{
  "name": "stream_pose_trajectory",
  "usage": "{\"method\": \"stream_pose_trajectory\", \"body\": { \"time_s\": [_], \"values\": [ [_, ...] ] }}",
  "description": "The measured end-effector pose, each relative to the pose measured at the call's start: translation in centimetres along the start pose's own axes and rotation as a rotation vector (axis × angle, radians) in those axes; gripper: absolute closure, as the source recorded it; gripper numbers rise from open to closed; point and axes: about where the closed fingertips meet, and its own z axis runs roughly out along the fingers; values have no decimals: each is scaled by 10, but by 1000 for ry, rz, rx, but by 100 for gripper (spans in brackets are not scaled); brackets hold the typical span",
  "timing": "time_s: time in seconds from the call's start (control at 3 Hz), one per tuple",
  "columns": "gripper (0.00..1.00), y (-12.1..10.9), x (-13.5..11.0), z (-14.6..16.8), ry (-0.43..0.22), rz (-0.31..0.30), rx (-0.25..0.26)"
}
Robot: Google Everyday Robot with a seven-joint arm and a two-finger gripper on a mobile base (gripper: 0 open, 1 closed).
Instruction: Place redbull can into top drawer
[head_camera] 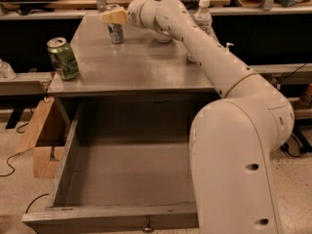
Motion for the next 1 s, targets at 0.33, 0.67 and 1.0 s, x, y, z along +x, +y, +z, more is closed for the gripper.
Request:
{"method": "stream_pose_trajectory", "body": {
  "time_s": [0.33, 0.67, 1.0],
  "values": [
    [0, -3, 4, 16, -18, 25, 13],
    [0, 2, 11, 44, -32, 48, 1],
    [0, 4, 17, 57, -16, 57, -7]
  ]
}}
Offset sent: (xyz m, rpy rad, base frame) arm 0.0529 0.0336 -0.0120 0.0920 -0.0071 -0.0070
